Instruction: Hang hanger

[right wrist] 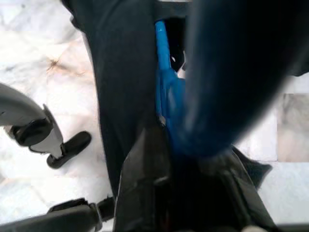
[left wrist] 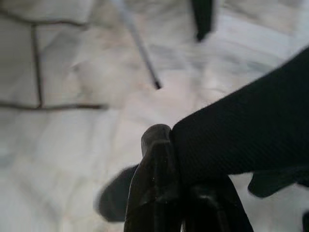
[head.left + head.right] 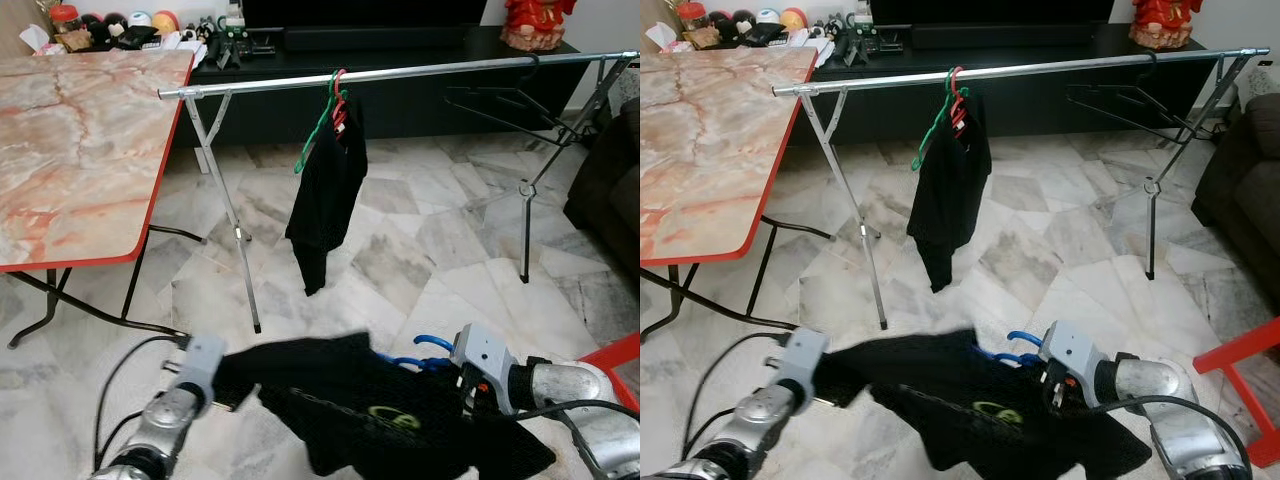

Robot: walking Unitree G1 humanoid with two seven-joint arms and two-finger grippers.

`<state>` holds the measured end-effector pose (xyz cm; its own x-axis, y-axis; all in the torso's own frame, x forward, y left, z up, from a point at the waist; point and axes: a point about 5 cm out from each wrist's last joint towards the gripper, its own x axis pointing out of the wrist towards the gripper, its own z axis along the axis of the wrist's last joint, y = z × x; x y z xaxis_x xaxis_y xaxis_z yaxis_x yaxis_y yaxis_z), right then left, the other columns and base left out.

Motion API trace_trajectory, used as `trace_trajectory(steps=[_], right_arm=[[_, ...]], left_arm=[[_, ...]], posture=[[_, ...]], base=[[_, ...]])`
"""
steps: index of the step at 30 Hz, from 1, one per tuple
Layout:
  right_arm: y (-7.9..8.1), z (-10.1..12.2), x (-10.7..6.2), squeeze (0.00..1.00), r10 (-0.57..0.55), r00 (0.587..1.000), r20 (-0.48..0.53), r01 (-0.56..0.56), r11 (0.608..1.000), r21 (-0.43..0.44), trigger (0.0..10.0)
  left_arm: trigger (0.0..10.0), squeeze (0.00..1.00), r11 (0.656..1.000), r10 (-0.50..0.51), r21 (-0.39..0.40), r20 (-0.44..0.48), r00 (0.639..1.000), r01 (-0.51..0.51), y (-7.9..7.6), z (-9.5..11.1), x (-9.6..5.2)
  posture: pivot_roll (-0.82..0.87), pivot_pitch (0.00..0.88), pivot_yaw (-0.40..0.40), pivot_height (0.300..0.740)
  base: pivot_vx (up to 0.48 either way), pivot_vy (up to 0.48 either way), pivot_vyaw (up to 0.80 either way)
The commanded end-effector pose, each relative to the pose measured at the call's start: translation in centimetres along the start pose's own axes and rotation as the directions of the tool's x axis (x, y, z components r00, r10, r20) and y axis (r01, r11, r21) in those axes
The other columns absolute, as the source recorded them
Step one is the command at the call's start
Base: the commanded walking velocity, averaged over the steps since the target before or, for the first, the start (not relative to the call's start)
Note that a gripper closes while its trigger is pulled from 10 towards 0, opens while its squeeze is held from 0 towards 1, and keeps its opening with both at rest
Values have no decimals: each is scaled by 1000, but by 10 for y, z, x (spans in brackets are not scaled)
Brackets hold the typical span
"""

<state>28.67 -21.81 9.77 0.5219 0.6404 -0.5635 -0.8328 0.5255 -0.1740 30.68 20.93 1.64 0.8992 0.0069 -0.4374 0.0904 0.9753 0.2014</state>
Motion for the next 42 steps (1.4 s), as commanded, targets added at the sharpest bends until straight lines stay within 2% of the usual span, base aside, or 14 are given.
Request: trace_trajectory(steps=[1, 5, 6, 9, 13, 18, 23, 26, 28, 31, 34, 35, 38, 42], right_arm=[[-15, -6, -5, 0, -135, 990, -40, 137, 989, 56, 10000], [-28, -1, -2, 0, -249, 968, 9, 246, 961, 126, 10000], [-28, 5, -2, 0, -239, 970, 51, 231, 964, 135, 10000], [-28, 8, -1, 0, -233, 970, 77, 221, 966, 137, 10000], [-26, 23, -1, 0, -173, 966, 190, 146, 979, 145, 10000], [-17, 25, -1, 0, -78, 975, 210, 58, 994, 97, 10000], [-15, 28, -1, 0, -46, 969, 244, 24, 996, 91, 10000], [-33, 51, 0, 0, -273, 844, 462, 172, 953, 250, 10000], [-33, 51, 0, 0, -273, 844, 462, 172, 953, 250, 10000], [-50, 60, -5, 0, -572, 602, 557, 327, 813, 481, 10000], [-52, 59, -6, 0, -682, 494, 539, 437, 731, 524, 10000], [-50, 57, -4, 0, -764, 396, 510, 503, 645, 576, 10000], [-48, 57, -1, 0, -791, 367, 490, 539, 610, 581, 10000], [-48, 55, 11, 0, -852, 353, 387, 588, 524, 617, 10000]], left_arm=[[0, 0, 995, 87, -38, -62, 994, -89, 14, -11, -4], [0, 0, 996, -84, 17, -111, 990, 86, -4, -18, -4], [0, 0, 967, -232, 79, -107, 967, 241, -21, -19, -5], [0, 0, 927, -337, 127, -128, 933, 352, -33, -22, -8], [0, 0, 673, -588, 285, -355, 727, 683, -61, -47, -23], [0, 0, 633, -624, 279, -369, 689, 722, -67, -47, -25], [0, 0, 675, -641, 238, -280, 715, 698, -70, -29, -18], [0, 0, 663, -737, 114, -73, 672, 740, -75, 8, -11], [0, 0, 663, -737, 114, -73, 672, 740, -75, 8, -11], [0, 0, 569, -812, 2, 159, 561, 822, -76, 45, -12], [0, 0, 517, -831, -18, 229, 507, 856, -75, 57, -15], [0, 0, 486, -833, -44, 279, 477, 873, -73, 63, -16], [0, 0, 486, -828, -59, 289, 480, 872, -71, 63, -16], [0, 0, 565, -782, -76, 269, 563, 822, -63, 55, -12]], posture=[[-95, 137, 10, 740], [-93, 135, 10, 740], [-92, 137, 9, 740], [-92, 137, 9, 740], [-83, 146, 2, 740], [-86, 154, -4, 740], [-84, 160, -8, 740], [-82, 170, -8, 740], [-82, 170, -8, 740], [-71, 175, -8, 740], [-63, 178, -1, 740], [-58, 179, 4, 740], [-54, 180, 12, 740], [-52, 181, 18, 740]], base=[[0, 0, 0], [0, 0, 0], [0, 0, 0], [0, 0, 0], [0, 0, 0], [0, 0, 0], [0, 0, 0], [0, 0, 0], [0, 0, 0], [0, 0, 0], [0, 0, 0], [0, 0, 0], [0, 0, 0], [0, 0, 0]])
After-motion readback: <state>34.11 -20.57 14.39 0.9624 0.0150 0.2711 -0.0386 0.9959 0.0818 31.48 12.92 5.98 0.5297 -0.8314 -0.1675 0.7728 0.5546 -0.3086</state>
